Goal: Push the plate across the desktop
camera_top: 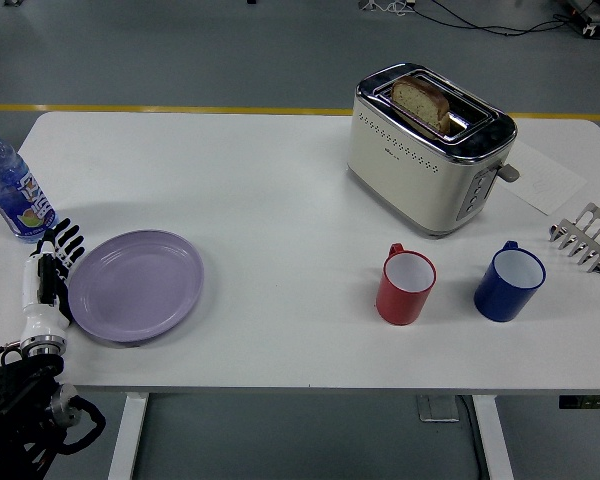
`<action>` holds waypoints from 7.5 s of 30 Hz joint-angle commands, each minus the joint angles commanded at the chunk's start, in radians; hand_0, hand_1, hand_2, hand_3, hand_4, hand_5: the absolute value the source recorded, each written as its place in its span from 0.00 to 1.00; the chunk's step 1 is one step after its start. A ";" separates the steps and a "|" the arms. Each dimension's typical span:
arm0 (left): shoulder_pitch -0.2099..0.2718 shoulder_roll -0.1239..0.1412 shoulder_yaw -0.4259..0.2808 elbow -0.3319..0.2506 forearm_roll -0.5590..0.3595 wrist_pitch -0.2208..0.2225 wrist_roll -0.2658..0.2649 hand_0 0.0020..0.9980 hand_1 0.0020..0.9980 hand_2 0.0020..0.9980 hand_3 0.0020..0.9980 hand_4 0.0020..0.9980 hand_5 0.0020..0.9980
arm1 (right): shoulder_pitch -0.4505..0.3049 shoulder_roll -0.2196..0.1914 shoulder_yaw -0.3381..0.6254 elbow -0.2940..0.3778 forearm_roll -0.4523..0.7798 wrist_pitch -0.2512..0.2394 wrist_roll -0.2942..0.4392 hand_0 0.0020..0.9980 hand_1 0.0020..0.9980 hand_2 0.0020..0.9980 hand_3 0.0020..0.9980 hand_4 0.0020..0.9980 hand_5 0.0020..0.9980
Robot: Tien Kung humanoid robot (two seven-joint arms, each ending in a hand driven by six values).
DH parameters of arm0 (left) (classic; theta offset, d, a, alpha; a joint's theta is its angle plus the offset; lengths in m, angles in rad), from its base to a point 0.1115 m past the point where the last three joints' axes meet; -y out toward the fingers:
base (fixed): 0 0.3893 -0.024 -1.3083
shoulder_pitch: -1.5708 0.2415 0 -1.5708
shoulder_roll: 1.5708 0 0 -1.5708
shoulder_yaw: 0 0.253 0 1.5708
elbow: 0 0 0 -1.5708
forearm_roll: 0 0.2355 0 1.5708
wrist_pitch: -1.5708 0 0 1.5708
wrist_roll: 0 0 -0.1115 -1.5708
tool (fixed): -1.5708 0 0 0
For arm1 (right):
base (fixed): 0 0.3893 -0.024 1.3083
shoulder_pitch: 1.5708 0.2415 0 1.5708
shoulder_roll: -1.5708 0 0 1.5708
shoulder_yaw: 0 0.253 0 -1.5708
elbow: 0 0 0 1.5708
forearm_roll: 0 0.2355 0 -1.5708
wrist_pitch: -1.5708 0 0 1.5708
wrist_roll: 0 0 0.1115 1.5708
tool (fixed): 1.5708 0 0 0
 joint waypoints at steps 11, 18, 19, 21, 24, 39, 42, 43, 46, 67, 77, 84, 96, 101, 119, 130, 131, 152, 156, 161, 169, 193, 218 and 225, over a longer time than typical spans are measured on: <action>-0.018 -0.024 0.019 0.001 -0.018 0.013 0.000 0.79 0.80 0.81 0.77 0.47 1.00 | 0.003 0.000 0.000 0.000 -0.004 0.001 0.000 0.64 0.62 0.66 0.59 0.37 0.18; -0.029 -0.044 0.018 -0.024 -0.013 0.018 0.000 0.79 0.80 0.81 0.77 0.47 1.00 | 0.005 -0.001 0.002 0.000 -0.007 0.003 0.001 0.64 0.62 0.66 0.59 0.37 0.18; -0.030 -0.045 0.019 -0.024 -0.014 0.018 0.000 0.79 0.80 0.81 0.77 0.47 1.00 | 0.005 -0.001 0.002 0.000 -0.007 0.003 0.001 0.64 0.62 0.66 0.59 0.37 0.18; -0.037 -0.052 0.027 -0.022 -0.018 0.018 0.000 0.79 0.80 0.81 0.77 0.47 1.00 | 0.005 -0.002 0.002 0.000 -0.009 0.003 0.001 0.64 0.62 0.66 0.59 0.37 0.18; -0.047 -0.064 0.036 -0.020 -0.023 0.017 0.000 0.79 0.80 0.81 0.77 0.47 1.00 | 0.005 -0.003 0.004 0.000 -0.011 0.004 0.002 0.64 0.62 0.66 0.59 0.37 0.18; -0.073 -0.095 0.156 -0.034 -0.062 0.019 0.000 0.78 0.80 0.81 0.76 0.46 1.00 | -0.004 -0.003 -0.003 0.000 -0.001 0.005 0.001 0.64 0.62 0.66 0.59 0.37 0.18; -0.077 -0.099 0.177 -0.044 -0.070 0.020 0.000 0.78 0.80 0.81 0.76 0.46 1.00 | -0.006 -0.004 -0.003 0.000 -0.001 0.005 0.002 0.64 0.62 0.66 0.59 0.37 0.18; -0.079 -0.100 0.186 -0.047 -0.073 0.021 0.000 0.78 0.80 0.81 0.76 0.46 1.00 | -0.007 -0.005 -0.002 0.000 -0.002 0.005 0.002 0.64 0.62 0.66 0.59 0.37 0.18; -0.084 -0.104 0.203 -0.049 -0.081 0.021 0.000 0.78 0.80 0.81 0.76 0.46 1.00 | -0.008 -0.005 -0.001 0.000 -0.005 0.006 0.002 0.64 0.62 0.66 0.59 0.37 0.18; -0.133 -0.129 0.344 -0.045 -0.155 0.032 0.000 0.78 0.80 0.80 0.76 0.46 1.00 | -0.006 -0.007 -0.011 0.000 0.008 0.006 0.003 0.64 0.62 0.66 0.59 0.37 0.18; -0.154 -0.129 0.382 -0.037 -0.188 0.035 0.000 0.78 0.79 0.80 0.76 0.46 1.00 | -0.004 -0.007 -0.012 0.000 0.008 0.007 0.003 0.64 0.62 0.66 0.59 0.37 0.18; -0.171 -0.129 0.395 -0.036 -0.198 0.035 0.000 0.78 0.79 0.80 0.75 0.45 1.00 | -0.005 -0.007 -0.012 0.000 0.008 0.008 0.003 0.64 0.62 0.66 0.59 0.37 0.18; -0.179 -0.129 0.461 -0.047 -0.221 0.029 0.000 0.78 0.79 0.80 0.75 0.45 1.00 | -0.007 -0.006 -0.013 0.000 0.009 0.008 0.003 0.64 0.62 0.66 0.59 0.37 0.18; -0.186 -0.129 0.482 -0.055 -0.225 0.029 0.000 0.78 0.79 0.80 0.75 0.45 1.00 | -0.007 -0.006 -0.012 0.000 0.008 0.009 0.003 0.64 0.62 0.66 0.59 0.37 0.18; -0.183 -0.129 0.364 -0.071 -0.181 0.081 0.000 0.71 0.74 0.77 0.71 0.45 1.00 | -0.011 -0.010 -0.015 0.000 0.020 0.006 0.003 0.64 0.62 0.66 0.59 0.38 0.18; -0.138 -0.027 0.206 -0.237 0.091 -0.024 0.061 0.67 0.68 0.71 0.64 0.45 0.99 | -0.011 -0.022 -0.013 0.000 0.032 0.000 0.007 0.64 0.62 0.66 0.59 0.38 0.18; -0.131 -0.015 0.191 -0.262 0.099 -0.049 0.100 0.61 0.65 0.65 0.59 0.45 0.96 | -0.012 -0.022 -0.011 0.000 0.030 0.000 0.007 0.64 0.62 0.66 0.59 0.38 0.18; 0.073 0.230 -0.172 -0.357 -0.038 -0.260 0.379 0.56 0.64 0.64 0.59 0.46 0.94 | -0.005 -0.028 -0.006 0.000 0.046 -0.009 0.010 0.64 0.62 0.66 0.59 0.38 0.18; 0.091 0.239 -0.250 -0.328 -0.069 -0.292 0.411 0.56 0.64 0.64 0.59 0.46 0.93 | -0.006 -0.026 -0.001 0.000 0.040 -0.009 0.009 0.64 0.62 0.66 0.59 0.38 0.18; 0.100 0.252 -0.324 -0.295 -0.114 -0.331 0.458 0.56 0.64 0.64 0.60 0.46 0.93 | -0.005 -0.026 0.003 0.000 0.034 -0.009 0.007 0.64 0.62 0.66 0.59 0.38 0.18; 0.108 0.259 -0.345 -0.257 -0.198 -0.368 0.495 0.57 0.64 0.65 0.61 0.46 0.94 | -0.006 -0.025 0.004 0.000 0.034 -0.010 0.007 0.64 0.62 0.66 0.59 0.38 0.18; 0.100 0.247 -0.327 -0.239 -0.216 -0.361 0.480 0.57 0.64 0.65 0.62 0.49 0.98 | -0.005 -0.025 0.002 0.000 0.035 -0.010 0.005 0.64 0.62 0.66 0.59 0.38 0.18; 0.125 0.234 -0.349 -0.240 -0.261 -0.397 0.548 0.59 0.65 0.66 0.63 0.50 1.00 | -0.020 -0.025 0.004 0.000 0.029 -0.008 0.003 0.64 0.62 0.66 0.59 0.38 0.18; 0.137 0.230 -0.372 -0.269 -0.181 -0.357 0.640 0.60 0.66 0.66 0.64 0.49 1.00 | -0.019 -0.024 0.008 0.000 0.022 -0.008 0.002 0.64 0.62 0.66 0.59 0.38 0.18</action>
